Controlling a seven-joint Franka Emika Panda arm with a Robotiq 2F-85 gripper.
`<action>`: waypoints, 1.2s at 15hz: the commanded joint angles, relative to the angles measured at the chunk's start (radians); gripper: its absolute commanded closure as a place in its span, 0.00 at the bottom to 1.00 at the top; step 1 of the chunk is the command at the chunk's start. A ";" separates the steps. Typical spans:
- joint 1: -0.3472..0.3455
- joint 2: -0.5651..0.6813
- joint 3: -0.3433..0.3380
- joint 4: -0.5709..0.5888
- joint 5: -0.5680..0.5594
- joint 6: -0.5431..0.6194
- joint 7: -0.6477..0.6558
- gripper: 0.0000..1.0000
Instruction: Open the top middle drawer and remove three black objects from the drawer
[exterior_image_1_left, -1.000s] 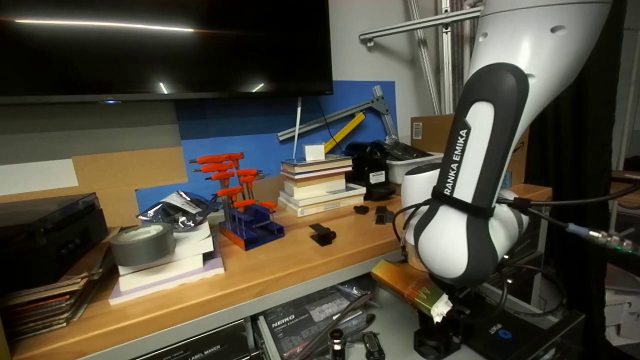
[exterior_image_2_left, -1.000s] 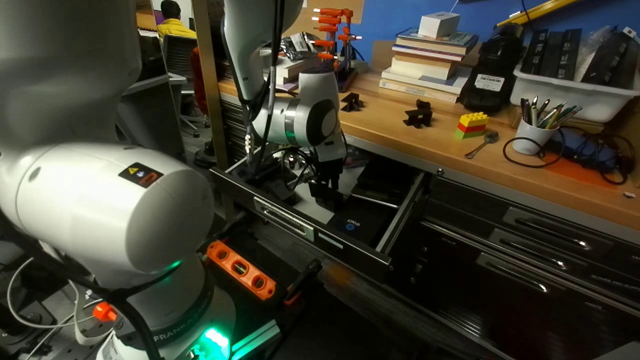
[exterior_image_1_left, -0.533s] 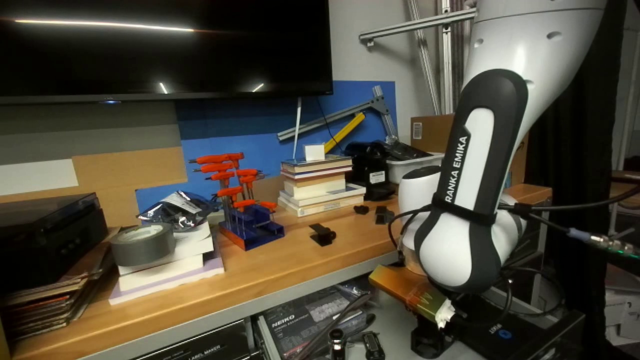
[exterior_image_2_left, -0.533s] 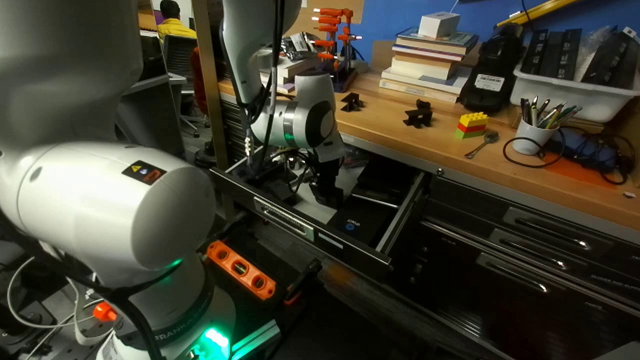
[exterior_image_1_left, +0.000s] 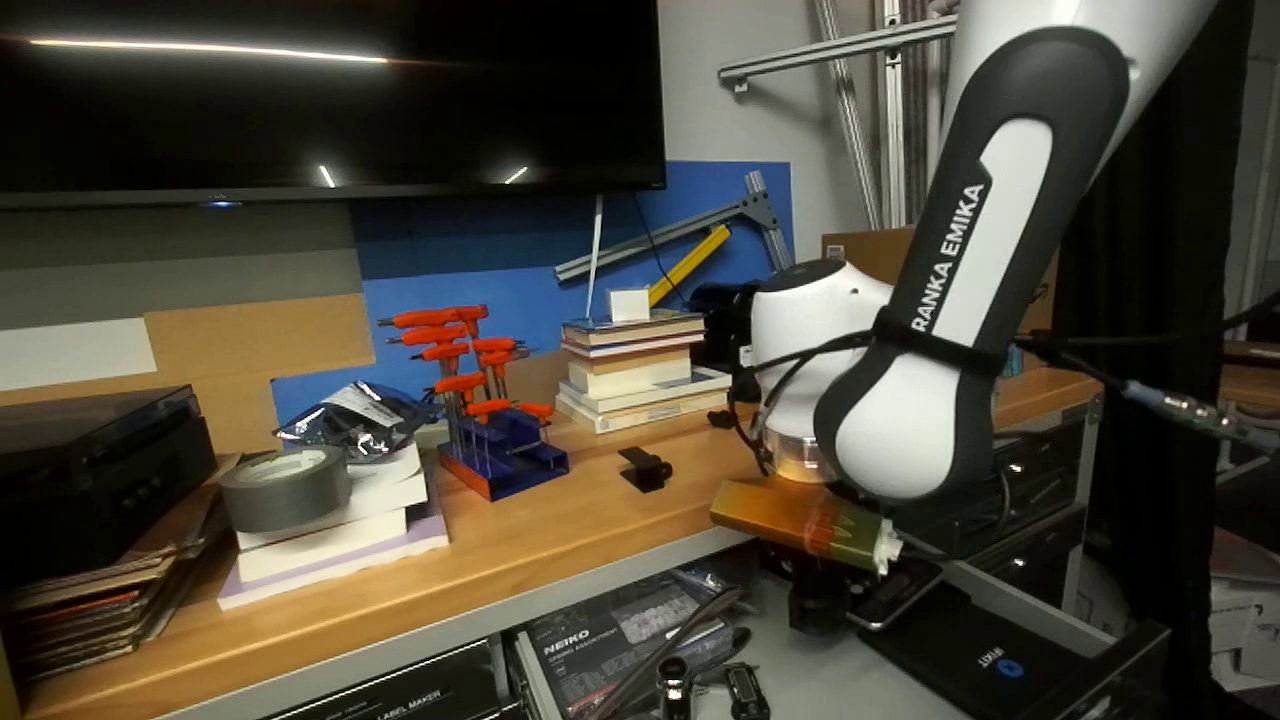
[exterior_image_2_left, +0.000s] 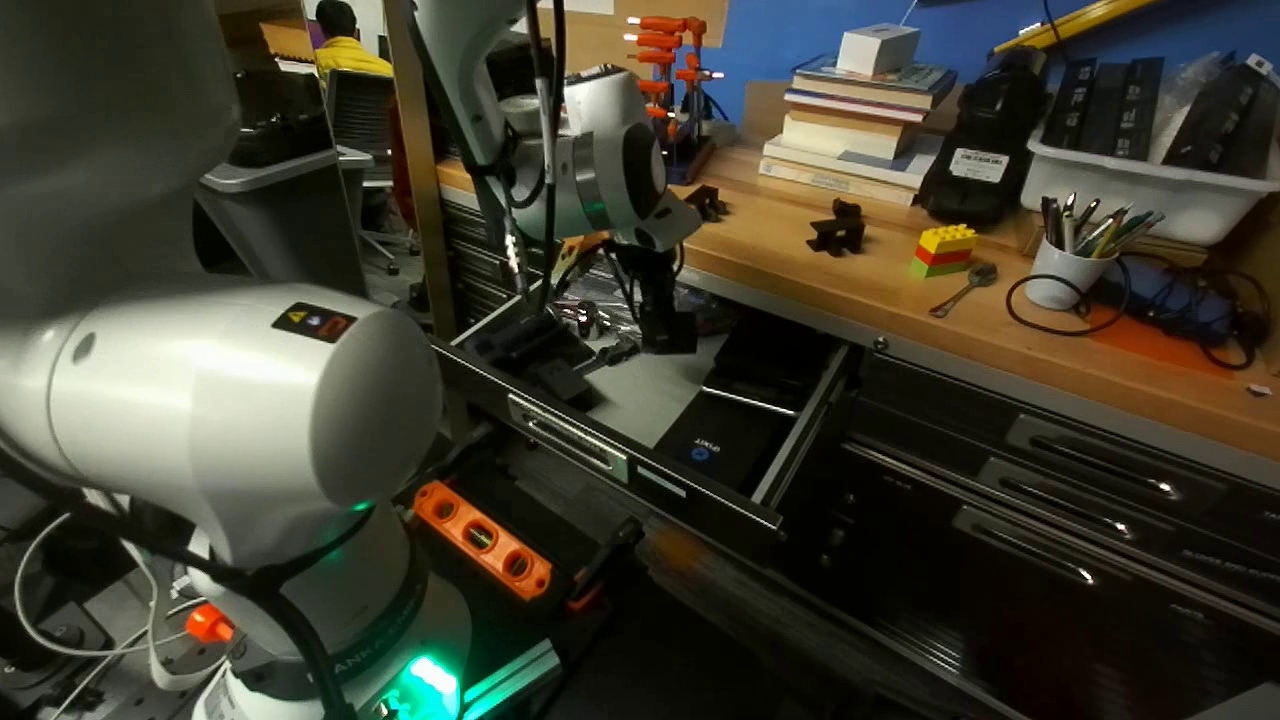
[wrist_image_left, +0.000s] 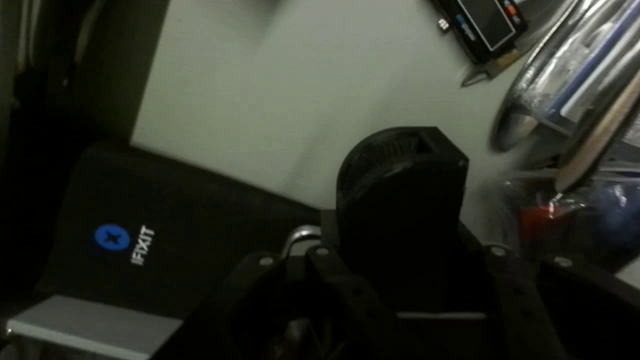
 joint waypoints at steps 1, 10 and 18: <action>-0.094 -0.093 0.099 0.090 -0.055 -0.154 -0.114 0.75; -0.333 0.066 0.296 0.516 0.068 -0.316 -0.617 0.75; -0.350 0.381 0.329 0.959 0.227 -0.330 -0.990 0.75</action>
